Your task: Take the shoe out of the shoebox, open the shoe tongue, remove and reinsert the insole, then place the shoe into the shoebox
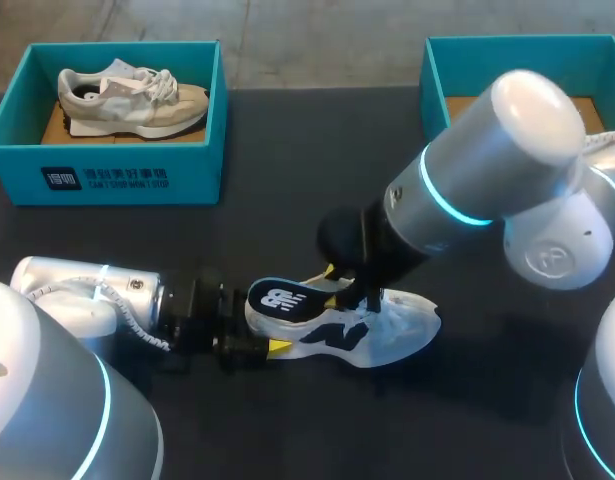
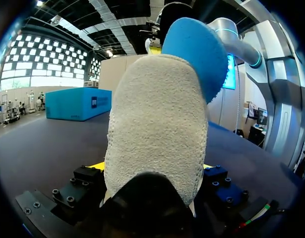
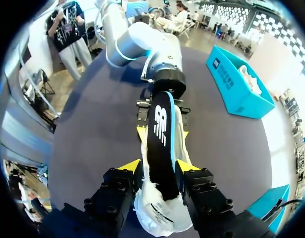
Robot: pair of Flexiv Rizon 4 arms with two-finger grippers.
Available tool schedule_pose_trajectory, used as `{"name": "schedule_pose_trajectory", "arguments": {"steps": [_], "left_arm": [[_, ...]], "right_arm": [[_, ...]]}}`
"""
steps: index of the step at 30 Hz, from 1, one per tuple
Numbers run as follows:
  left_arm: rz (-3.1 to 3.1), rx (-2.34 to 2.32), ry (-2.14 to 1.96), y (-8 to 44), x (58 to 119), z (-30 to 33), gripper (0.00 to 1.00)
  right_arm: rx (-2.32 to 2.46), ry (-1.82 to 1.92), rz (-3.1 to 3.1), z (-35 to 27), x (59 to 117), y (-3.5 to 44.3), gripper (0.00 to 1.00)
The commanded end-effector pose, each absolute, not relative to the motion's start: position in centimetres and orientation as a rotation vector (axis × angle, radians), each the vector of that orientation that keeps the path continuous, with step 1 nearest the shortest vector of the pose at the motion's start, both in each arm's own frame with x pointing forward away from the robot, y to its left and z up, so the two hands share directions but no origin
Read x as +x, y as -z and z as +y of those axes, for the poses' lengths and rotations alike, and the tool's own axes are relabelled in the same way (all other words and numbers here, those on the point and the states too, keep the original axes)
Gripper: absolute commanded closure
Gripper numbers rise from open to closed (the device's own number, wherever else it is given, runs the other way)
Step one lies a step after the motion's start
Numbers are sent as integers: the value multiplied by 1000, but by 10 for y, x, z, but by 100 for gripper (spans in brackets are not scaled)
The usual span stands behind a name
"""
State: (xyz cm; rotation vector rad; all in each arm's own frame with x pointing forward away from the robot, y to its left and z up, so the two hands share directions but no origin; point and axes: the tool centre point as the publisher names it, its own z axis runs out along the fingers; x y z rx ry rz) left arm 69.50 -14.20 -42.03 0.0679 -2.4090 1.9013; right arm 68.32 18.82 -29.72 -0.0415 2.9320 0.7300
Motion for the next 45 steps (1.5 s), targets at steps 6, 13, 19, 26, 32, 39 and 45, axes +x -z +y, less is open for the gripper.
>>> {"name": "schedule_pose_trajectory", "arguments": {"steps": [6, 13, 19, 26, 32, 39, 45], "left_arm": [[-2409, 66, -1899, 421, 697, -142, 100], [-2409, 66, -1899, 421, 697, -142, 100], [-2409, 66, -1899, 421, 697, -142, 100], [-2409, 66, -1899, 421, 697, -142, 100], [-2409, 66, -1899, 421, 697, -142, 100], [-2409, 66, -1899, 421, 697, -142, 100], [-2409, 66, -1899, 421, 697, -142, 100]], "right_arm": [[-95, -748, 3010, 191, 696, 296, 48], [-113, -746, 3077, 195, 700, 288, 46], [-126, -749, 3155, 202, 705, 287, 36], [-162, -761, 3197, 209, 710, 289, 42], [-193, -755, 3252, 217, 713, 292, 39], [-208, -740, 3293, 221, 713, 295, 17], [-225, -741, 3316, 227, 717, 300, 20]]}}
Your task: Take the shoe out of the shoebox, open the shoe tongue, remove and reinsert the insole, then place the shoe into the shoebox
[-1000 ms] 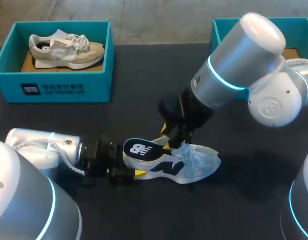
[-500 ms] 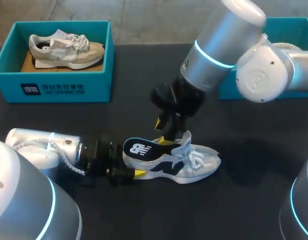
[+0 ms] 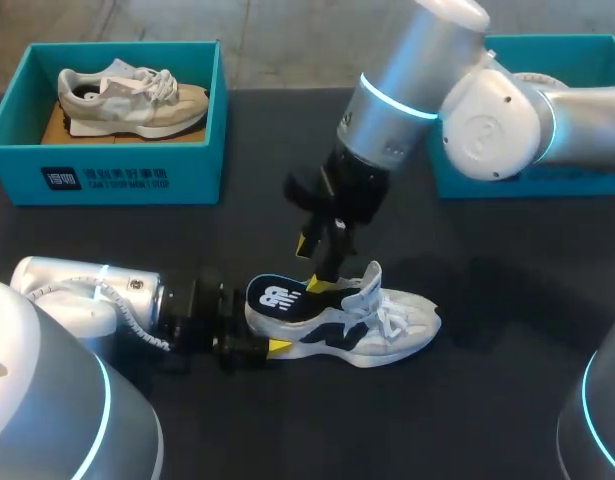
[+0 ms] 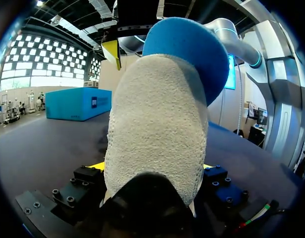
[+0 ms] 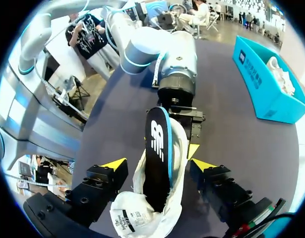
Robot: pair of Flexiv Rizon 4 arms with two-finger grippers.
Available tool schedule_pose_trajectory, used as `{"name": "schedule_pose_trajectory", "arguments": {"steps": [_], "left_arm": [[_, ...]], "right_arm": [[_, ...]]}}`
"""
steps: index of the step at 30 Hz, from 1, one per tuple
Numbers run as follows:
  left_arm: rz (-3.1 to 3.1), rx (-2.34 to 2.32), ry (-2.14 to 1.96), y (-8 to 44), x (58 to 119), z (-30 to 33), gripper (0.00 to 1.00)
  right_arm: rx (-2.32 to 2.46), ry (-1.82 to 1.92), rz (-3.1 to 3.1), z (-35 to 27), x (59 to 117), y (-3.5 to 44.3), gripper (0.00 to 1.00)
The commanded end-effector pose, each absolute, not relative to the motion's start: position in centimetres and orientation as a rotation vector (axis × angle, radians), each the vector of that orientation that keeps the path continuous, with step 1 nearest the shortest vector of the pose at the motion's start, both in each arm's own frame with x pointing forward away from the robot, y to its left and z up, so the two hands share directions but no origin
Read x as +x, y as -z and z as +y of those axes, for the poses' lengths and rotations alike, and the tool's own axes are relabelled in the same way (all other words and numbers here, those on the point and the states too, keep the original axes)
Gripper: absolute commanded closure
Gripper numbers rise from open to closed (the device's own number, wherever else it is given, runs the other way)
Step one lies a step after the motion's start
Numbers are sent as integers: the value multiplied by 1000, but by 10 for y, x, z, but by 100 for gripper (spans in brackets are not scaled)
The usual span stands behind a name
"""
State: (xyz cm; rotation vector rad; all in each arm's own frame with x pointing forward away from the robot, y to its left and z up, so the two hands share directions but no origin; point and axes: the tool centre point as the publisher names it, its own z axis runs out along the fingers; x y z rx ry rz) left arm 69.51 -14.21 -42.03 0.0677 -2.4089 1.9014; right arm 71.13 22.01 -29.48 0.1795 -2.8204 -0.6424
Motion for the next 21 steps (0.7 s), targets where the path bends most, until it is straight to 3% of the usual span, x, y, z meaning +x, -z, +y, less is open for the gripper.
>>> {"name": "schedule_pose_trajectory", "arguments": {"steps": [1, 21], "left_arm": [[-2409, 66, -1899, 421, 697, -142, 100], [-2409, 66, -1899, 421, 697, -142, 100]], "right_arm": [[190, 627, -2793, 227, 718, 302, 20], [260, 621, -2630, 238, 722, 337, 36]]}}
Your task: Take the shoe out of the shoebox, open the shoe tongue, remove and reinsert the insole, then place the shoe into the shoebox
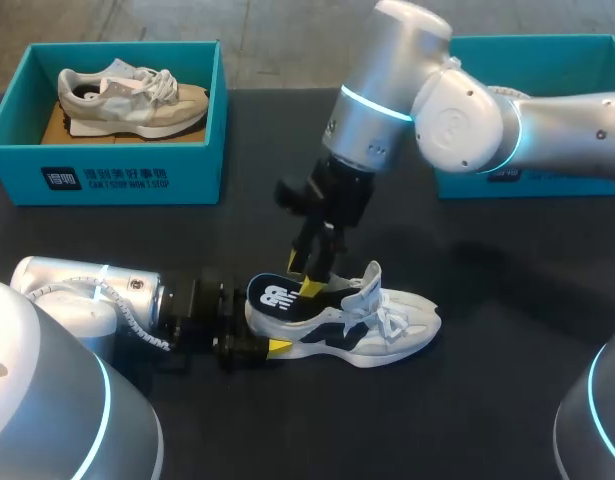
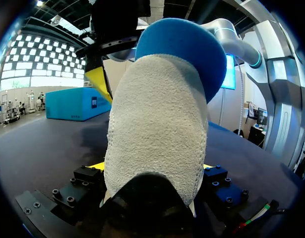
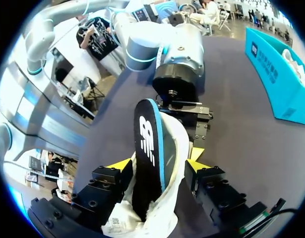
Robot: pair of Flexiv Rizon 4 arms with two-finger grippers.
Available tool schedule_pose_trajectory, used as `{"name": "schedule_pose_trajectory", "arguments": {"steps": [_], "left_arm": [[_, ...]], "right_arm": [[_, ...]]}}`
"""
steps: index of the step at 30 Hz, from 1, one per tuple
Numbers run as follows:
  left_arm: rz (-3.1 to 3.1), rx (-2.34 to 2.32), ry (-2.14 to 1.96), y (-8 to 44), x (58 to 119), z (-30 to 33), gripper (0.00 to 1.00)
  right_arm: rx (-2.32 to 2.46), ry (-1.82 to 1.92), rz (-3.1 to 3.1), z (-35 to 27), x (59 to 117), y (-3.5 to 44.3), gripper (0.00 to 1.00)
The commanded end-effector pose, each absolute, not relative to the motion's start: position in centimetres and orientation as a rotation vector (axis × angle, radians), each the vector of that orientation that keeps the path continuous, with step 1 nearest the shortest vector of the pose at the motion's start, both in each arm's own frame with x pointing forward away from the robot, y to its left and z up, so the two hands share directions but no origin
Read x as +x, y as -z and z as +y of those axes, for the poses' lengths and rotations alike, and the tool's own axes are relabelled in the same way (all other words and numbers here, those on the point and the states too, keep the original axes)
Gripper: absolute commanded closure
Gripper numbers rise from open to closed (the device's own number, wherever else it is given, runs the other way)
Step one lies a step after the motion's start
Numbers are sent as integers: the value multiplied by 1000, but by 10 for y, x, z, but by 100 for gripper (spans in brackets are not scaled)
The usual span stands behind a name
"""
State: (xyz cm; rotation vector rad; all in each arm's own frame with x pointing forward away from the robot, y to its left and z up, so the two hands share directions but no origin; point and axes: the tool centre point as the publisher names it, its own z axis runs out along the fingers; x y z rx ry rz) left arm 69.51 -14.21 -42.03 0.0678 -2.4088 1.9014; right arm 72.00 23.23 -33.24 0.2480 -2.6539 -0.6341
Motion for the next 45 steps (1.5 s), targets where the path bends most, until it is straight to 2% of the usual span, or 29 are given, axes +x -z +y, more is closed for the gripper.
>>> {"name": "schedule_pose_trajectory", "arguments": {"steps": [1, 14, 45], "left_arm": [[-2409, 66, -1899, 421, 697, -142, 100], [-2409, 66, -1899, 421, 697, -142, 100], [-2409, 66, -1899, 421, 697, -142, 100]], "right_arm": [[262, 619, -2628, 238, 722, 338, 37], [283, 626, -2610, 238, 713, 337, 49], [386, 741, -2517, 241, 694, 348, 57]]}}
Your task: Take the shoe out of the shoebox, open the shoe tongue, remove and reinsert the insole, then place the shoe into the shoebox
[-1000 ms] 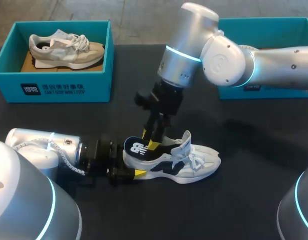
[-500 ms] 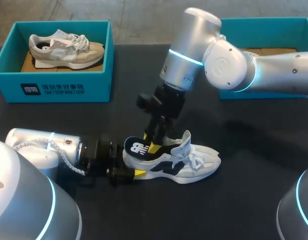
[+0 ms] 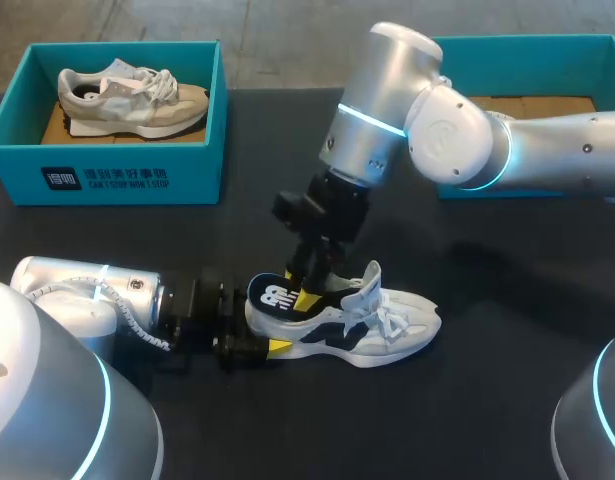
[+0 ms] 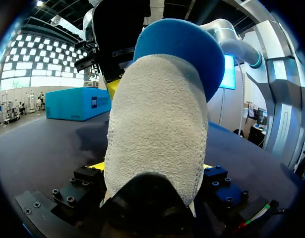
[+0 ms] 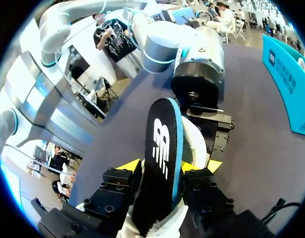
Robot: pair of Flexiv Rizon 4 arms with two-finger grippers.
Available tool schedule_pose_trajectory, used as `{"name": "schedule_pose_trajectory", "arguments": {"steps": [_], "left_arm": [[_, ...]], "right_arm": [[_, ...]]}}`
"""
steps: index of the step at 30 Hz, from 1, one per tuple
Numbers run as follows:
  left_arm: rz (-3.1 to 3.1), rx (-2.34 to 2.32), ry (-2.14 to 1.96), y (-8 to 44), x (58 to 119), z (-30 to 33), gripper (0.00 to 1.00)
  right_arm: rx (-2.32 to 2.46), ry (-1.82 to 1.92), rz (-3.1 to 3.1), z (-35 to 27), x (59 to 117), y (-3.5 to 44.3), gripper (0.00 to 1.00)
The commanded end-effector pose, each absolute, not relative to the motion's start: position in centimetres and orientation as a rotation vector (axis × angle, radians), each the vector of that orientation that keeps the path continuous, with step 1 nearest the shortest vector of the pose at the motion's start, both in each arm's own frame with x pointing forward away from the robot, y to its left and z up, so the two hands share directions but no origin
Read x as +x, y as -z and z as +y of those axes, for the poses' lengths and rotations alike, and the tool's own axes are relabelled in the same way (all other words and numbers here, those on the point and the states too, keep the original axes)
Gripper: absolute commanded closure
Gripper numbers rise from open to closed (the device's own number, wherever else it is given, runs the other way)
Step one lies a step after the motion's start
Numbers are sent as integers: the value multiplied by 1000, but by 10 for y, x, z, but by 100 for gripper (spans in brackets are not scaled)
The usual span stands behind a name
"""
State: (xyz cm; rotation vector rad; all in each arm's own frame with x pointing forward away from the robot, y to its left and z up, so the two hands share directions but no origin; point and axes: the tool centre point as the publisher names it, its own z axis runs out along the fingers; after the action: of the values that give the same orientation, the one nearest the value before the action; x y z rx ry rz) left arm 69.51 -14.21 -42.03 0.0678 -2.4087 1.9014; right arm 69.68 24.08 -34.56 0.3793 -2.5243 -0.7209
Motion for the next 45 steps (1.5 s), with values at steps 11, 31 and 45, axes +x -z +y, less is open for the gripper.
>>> {"name": "schedule_pose_trajectory", "arguments": {"steps": [11, 31, 45], "left_arm": [[-2409, 66, -1899, 421, 697, -142, 100], [-2409, 66, -1899, 421, 697, -142, 100], [-2409, 66, -1899, 421, 697, -142, 100]], "right_arm": [[357, 794, -2500, 242, 692, 348, 63], [336, 834, -2487, 247, 694, 345, 86], [359, 897, -2507, 249, 696, 335, 100]]}}
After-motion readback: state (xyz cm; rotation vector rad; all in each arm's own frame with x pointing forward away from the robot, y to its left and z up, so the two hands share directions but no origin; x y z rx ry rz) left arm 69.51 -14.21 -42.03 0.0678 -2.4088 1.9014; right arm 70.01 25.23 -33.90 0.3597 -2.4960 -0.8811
